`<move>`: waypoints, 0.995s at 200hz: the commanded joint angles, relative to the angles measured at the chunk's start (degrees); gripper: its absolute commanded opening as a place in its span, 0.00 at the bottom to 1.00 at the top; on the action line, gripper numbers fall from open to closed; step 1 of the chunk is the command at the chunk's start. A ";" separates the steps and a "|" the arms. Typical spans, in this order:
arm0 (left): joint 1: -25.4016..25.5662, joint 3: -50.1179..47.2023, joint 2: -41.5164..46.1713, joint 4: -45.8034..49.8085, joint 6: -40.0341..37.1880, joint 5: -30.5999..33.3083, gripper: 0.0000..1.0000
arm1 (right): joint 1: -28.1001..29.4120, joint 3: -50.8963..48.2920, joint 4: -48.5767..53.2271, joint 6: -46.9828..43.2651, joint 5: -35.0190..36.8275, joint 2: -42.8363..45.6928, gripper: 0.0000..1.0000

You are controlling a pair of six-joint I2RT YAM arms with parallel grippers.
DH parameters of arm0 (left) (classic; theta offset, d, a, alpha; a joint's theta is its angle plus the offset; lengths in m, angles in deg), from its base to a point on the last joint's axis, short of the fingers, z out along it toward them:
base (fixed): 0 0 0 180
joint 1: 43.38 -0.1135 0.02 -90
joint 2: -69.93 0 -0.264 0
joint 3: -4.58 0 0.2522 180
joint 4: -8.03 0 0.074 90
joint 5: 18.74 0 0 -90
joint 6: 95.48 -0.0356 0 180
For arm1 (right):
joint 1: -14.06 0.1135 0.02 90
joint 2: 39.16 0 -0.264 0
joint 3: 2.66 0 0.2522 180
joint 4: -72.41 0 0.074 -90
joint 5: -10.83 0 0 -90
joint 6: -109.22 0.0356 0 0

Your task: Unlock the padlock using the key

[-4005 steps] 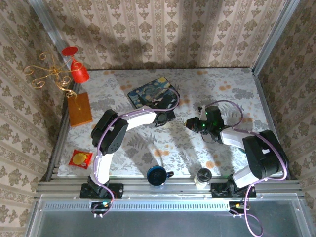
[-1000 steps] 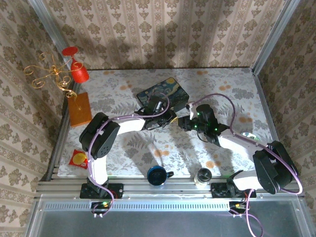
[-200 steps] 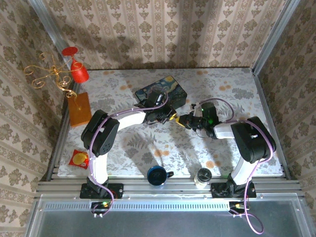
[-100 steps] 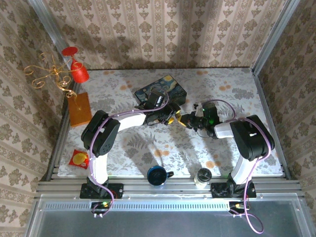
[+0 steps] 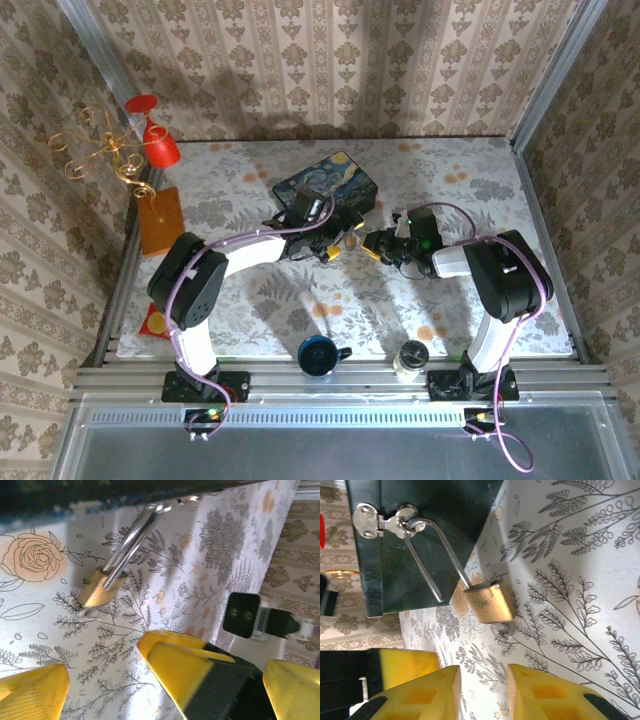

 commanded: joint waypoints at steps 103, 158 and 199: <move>-8.18 -16.12 19.02 -6.68 -12.55 12.59 1.00 | 0.06 10.31 14.05 -12.47 6.41 0.62 0.30; -13.26 -13.13 18.87 -0.21 -22.32 17.17 1.00 | 2.17 16.72 11.73 -12.30 8.04 -6.75 0.30; -13.92 -9.20 16.47 4.54 -28.57 23.75 1.00 | 3.44 18.19 10.25 -10.86 9.82 -9.53 0.31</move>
